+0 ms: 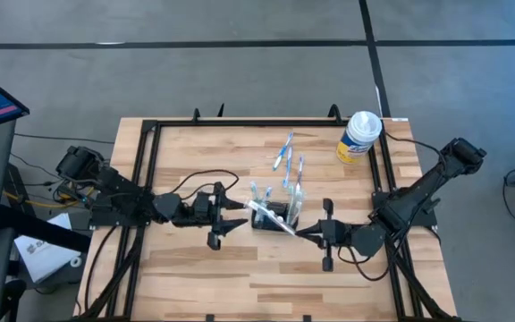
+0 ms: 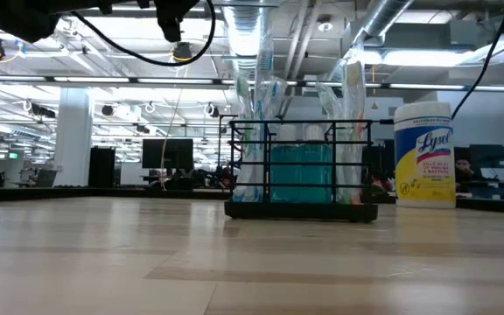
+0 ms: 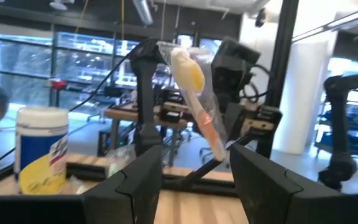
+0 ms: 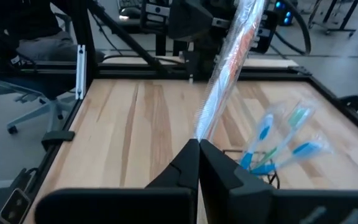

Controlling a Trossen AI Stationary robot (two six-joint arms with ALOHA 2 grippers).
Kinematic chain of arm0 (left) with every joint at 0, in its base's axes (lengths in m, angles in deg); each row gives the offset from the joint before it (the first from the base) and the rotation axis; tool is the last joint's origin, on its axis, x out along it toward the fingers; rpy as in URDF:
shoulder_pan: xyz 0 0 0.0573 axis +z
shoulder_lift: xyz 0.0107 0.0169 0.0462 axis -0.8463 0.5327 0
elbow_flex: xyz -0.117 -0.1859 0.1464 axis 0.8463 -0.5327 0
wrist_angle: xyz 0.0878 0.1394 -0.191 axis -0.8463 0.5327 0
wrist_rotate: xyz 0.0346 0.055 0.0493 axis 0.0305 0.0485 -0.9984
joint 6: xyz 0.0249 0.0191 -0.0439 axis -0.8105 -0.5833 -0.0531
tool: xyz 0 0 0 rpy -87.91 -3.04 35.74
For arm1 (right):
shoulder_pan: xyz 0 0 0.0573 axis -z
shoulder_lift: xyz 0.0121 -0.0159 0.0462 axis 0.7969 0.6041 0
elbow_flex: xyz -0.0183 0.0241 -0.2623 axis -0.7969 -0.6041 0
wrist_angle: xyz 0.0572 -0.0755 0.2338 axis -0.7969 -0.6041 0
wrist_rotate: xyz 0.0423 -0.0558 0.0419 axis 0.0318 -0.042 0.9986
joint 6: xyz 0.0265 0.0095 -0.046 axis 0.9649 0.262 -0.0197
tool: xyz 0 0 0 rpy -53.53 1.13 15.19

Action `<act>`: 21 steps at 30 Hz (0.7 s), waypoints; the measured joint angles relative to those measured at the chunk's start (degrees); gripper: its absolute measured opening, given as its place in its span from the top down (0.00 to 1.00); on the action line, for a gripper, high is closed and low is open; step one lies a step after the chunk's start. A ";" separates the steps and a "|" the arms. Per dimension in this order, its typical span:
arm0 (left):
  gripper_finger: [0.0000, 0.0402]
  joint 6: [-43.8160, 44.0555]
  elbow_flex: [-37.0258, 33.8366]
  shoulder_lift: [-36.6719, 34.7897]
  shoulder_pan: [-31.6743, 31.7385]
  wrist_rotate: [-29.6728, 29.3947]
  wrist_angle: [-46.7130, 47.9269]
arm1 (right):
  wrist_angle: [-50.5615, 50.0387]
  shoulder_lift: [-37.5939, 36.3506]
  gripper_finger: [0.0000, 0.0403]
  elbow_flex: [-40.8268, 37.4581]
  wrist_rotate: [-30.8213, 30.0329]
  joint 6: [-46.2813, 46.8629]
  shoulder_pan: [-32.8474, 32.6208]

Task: Pick & Place toothbrushing station
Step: Put the orange toothbrush into the wire organizer

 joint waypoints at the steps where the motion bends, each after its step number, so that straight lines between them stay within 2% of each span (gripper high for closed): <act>1: 0.55 0.04 0.00 0.00 0.24 0.70 -0.51 | 0.50 0.00 1.00 0.00 0.00 -0.59 0.18; 17: 0.55 -1.67 3.63 0.03 2.06 1.87 -2.32 | 3.59 0.02 1.00 0.00 0.72 -3.75 2.20; 21: 0.55 -1.65 4.60 0.53 3.18 6.29 -2.27 | 4.45 0.02 1.00 0.00 1.11 -4.61 2.18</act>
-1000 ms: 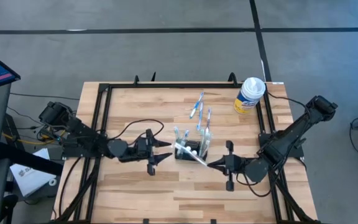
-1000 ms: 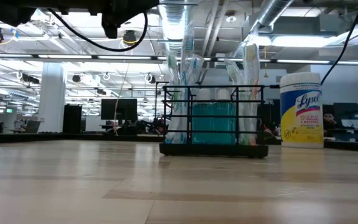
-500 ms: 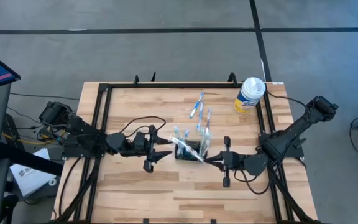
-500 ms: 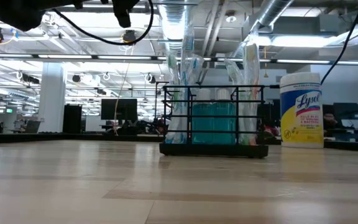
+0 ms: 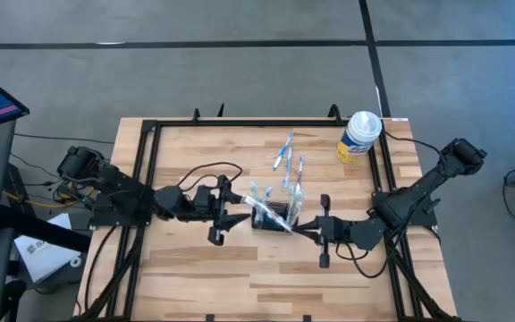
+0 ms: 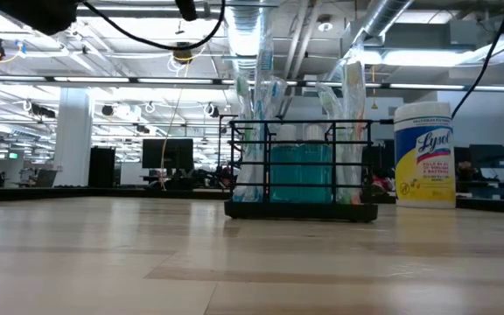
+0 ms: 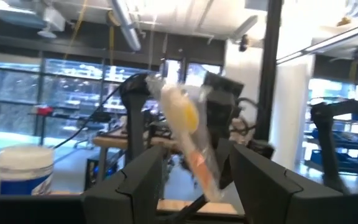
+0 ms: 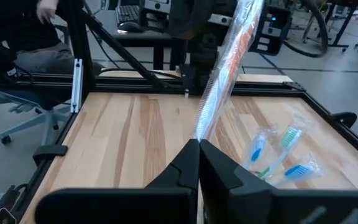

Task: Pick & Place toothbrushing station
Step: Put the orange toothbrush into the wire organizer

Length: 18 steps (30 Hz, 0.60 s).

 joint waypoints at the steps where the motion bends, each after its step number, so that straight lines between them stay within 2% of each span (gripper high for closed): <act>1: 0.55 0.09 0.34 0.28 0.25 1.04 -0.21 | 0.04 0.00 1.00 0.00 0.00 -0.19 0.00; 11: 0.55 -0.96 4.85 5.95 0.78 2.05 -0.67 | 0.64 0.00 1.00 0.04 0.00 -0.51 -0.02; 18: 0.55 -3.06 6.62 6.68 1.19 2.09 -1.41 | 1.20 0.00 1.00 0.04 0.02 -1.19 -0.02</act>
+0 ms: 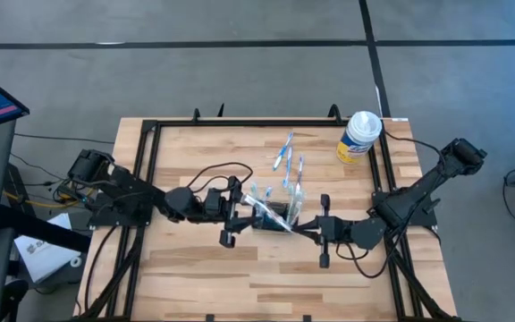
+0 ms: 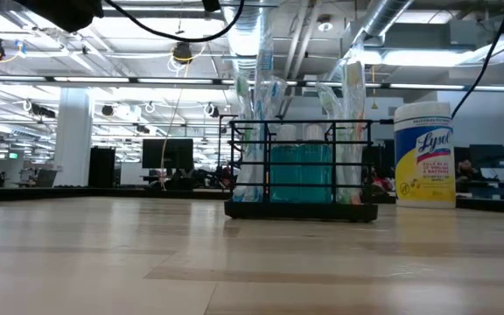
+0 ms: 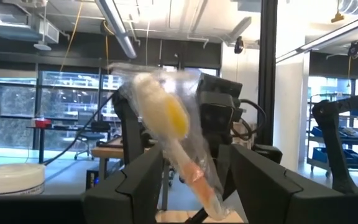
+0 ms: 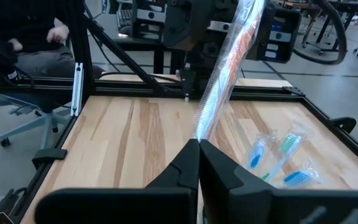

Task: Pick & Place toothbrushing station
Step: Put the orange toothbrush into the wire organizer

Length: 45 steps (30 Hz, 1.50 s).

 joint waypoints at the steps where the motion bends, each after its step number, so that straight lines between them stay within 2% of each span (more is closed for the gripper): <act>1: 0.55 0.00 -0.02 0.00 0.03 0.00 -0.24 | 0.06 0.00 1.00 0.00 -0.01 -0.03 0.00; 6: 0.55 -0.18 -0.01 0.00 0.27 0.43 -0.83 | 0.19 0.00 1.00 0.00 0.01 -0.20 0.00; 11: 0.55 -0.22 0.00 0.00 1.20 4.50 -2.63 | 0.19 0.00 1.00 0.00 0.02 -0.20 0.00; 21: 0.56 -0.02 0.09 0.00 1.91 4.94 -3.12 | 0.19 0.02 1.00 0.00 0.02 -0.20 0.37; 29: 0.71 -0.13 0.09 0.00 1.91 4.94 -3.09 | 0.19 0.02 1.00 0.00 0.02 -0.20 0.42; 39: 0.95 -0.42 0.09 0.00 1.91 5.07 -3.09 | 0.17 0.02 1.00 0.00 -0.02 -0.21 0.42; 45: 0.97 -0.46 0.09 0.00 1.89 5.07 -3.09 | 0.17 0.02 1.00 0.00 0.00 -0.20 0.42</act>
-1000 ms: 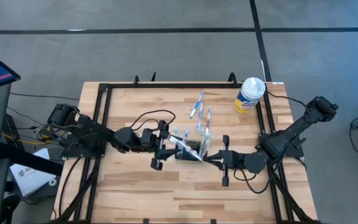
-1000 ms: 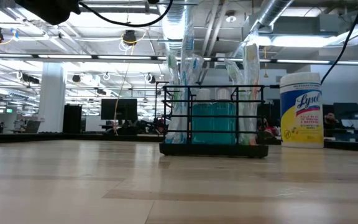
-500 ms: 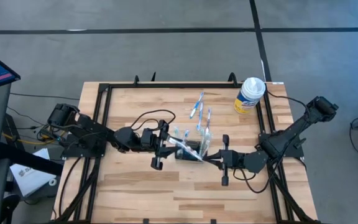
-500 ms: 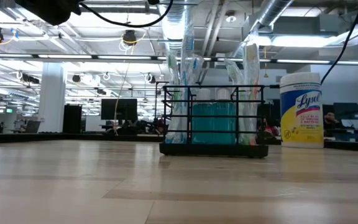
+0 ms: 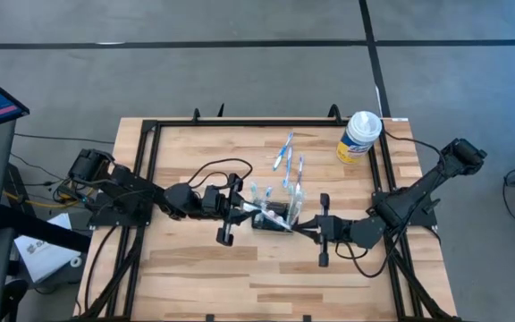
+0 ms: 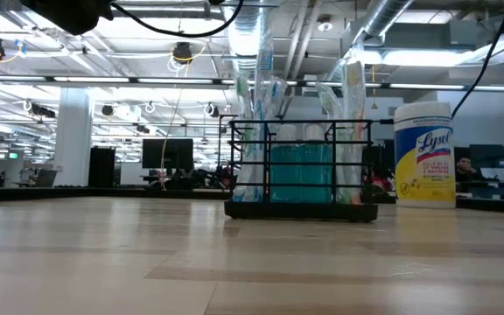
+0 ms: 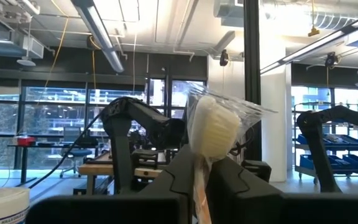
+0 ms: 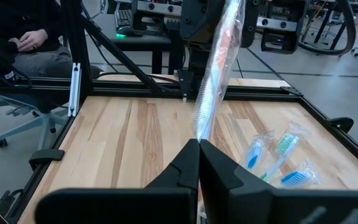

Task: Pick & Place toothbrushing station
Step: Put the orange toothbrush into the wire organizer

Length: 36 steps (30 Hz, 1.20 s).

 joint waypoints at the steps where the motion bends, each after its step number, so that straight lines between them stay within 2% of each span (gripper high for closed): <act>1: 0.97 0.00 0.00 0.00 0.00 -0.02 0.00 | 0.00 0.00 1.00 0.00 0.00 -0.02 0.00; 18: 0.99 0.58 0.00 -0.07 0.00 -0.13 0.32 | -0.04 0.02 0.99 0.00 0.02 0.46 -0.04; 28: 0.99 0.79 0.00 -1.77 -0.22 -0.20 5.01 | -0.70 0.02 0.76 0.00 0.00 1.06 -0.04; 36: 0.99 4.25 0.02 -9.70 -0.22 -1.37 19.85 | -0.99 0.02 0.72 0.00 0.00 1.49 -0.03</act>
